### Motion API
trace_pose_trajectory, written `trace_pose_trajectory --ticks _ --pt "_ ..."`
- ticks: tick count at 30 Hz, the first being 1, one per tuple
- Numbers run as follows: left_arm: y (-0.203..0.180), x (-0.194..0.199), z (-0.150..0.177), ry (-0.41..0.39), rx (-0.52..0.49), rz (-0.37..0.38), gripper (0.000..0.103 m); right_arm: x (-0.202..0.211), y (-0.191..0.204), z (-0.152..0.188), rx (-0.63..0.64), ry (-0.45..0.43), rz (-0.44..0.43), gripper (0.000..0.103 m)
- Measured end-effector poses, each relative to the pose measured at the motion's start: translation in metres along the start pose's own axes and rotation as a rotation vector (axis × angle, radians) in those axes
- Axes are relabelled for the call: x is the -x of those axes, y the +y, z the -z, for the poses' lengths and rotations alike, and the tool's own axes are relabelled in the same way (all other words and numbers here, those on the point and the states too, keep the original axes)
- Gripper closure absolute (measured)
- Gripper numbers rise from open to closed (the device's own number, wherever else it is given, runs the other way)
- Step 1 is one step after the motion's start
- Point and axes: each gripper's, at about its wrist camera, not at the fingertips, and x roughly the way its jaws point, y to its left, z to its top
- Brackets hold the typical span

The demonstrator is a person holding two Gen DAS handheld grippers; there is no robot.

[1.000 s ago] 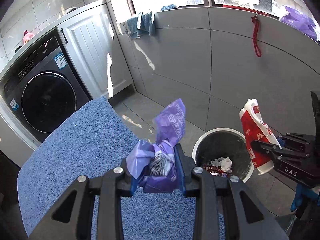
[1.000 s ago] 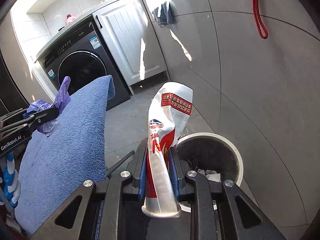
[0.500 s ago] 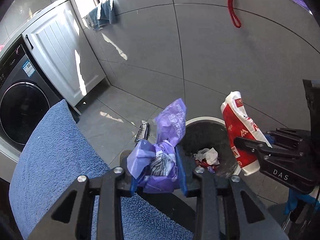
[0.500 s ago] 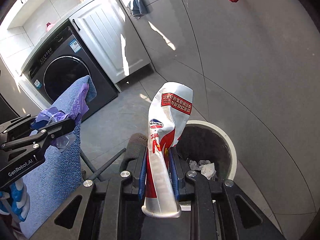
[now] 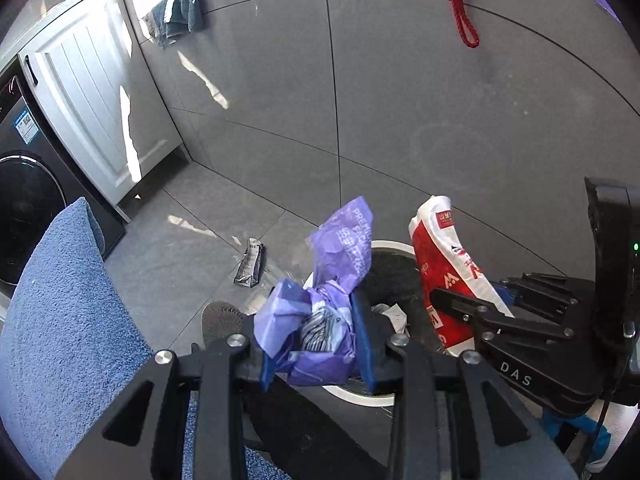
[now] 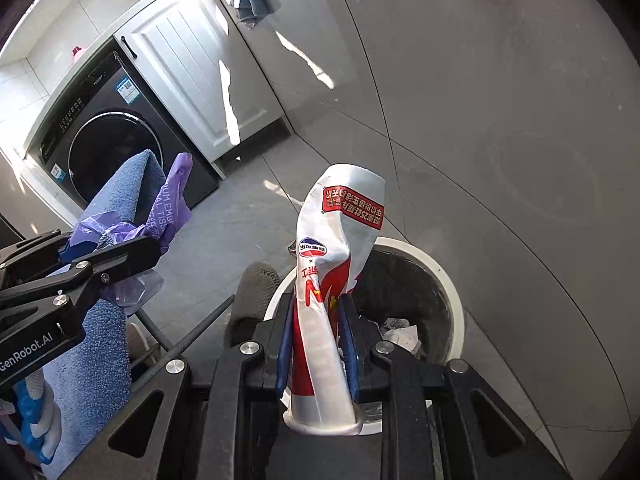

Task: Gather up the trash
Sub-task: 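Open the left tool over the bin while the right tool releases the toothpaste tube, then move both open tools back over the empty towel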

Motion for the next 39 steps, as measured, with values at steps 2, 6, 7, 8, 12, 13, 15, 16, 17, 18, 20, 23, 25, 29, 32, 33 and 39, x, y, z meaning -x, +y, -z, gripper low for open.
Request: trace_pose_trajectory --ticks 2,6,7,8,12,13,15,16,17,18,20,23,25,29,32,33,39 --pt "0.001 -0.006 -0.004 0.008 0.009 0.015 0.071 -0.003 -0.001 0.001 0.001 0.008 0.008 0.082" --pt "0.002 -0.015 -0.008 0.021 0.031 0.058 0.069 -0.010 -0.004 0.001 0.009 0.029 0.029 0.080" --pt "0.002 -0.016 -0.009 0.025 0.037 0.076 0.068 -0.012 -0.004 0.000 0.011 0.031 0.036 0.080" --pt "0.002 -0.018 -0.010 0.028 0.043 0.097 0.064 -0.013 -0.003 -0.001 0.012 0.032 0.046 0.080" --pt "0.004 -0.016 -0.014 0.013 0.061 0.137 0.044 -0.014 -0.007 -0.002 0.011 0.037 0.092 0.067" --pt "0.005 -0.015 -0.015 0.008 0.062 0.144 0.044 -0.013 -0.008 -0.002 0.008 0.036 0.098 0.067" --pt "0.008 -0.009 -0.014 0.001 0.066 0.154 0.044 -0.010 -0.009 0.000 0.003 0.034 0.109 0.067" --pt "0.010 -0.006 -0.013 -0.004 0.070 0.152 0.044 -0.007 -0.009 0.002 0.004 0.033 0.114 0.066" --pt "0.012 0.000 -0.012 -0.013 0.075 0.148 0.044 -0.004 -0.009 0.003 0.007 0.030 0.121 0.066" --pt "0.014 0.006 -0.010 -0.024 0.080 0.138 0.044 -0.001 -0.006 0.004 0.013 0.027 0.126 0.066" --pt "0.020 0.022 -0.005 -0.052 0.087 0.102 0.044 0.006 0.001 0.005 0.035 0.016 0.133 0.065" --pt "0.037 0.051 0.008 -0.104 0.118 0.028 0.044 0.017 0.021 0.004 0.075 -0.008 0.128 0.063" --pt "0.052 0.070 0.018 -0.133 0.150 -0.022 0.044 0.025 0.037 0.002 0.103 -0.031 0.111 0.061" --pt "0.084 0.108 0.044 -0.187 0.208 -0.136 0.044 0.040 0.078 0.000 0.174 -0.078 0.067 0.055" --pt "0.107 0.135 0.067 -0.213 0.260 -0.191 0.043 0.047 0.112 0.002 0.225 -0.106 0.019 0.051" --pt "0.116 0.143 0.075 -0.222 0.279 -0.212 0.043 0.048 0.124 0.003 0.240 -0.113 0.004 0.049" --pt "0.159 0.193 0.121 -0.262 0.384 -0.306 0.036 0.054 0.189 0.015 0.326 -0.144 -0.064 0.033"
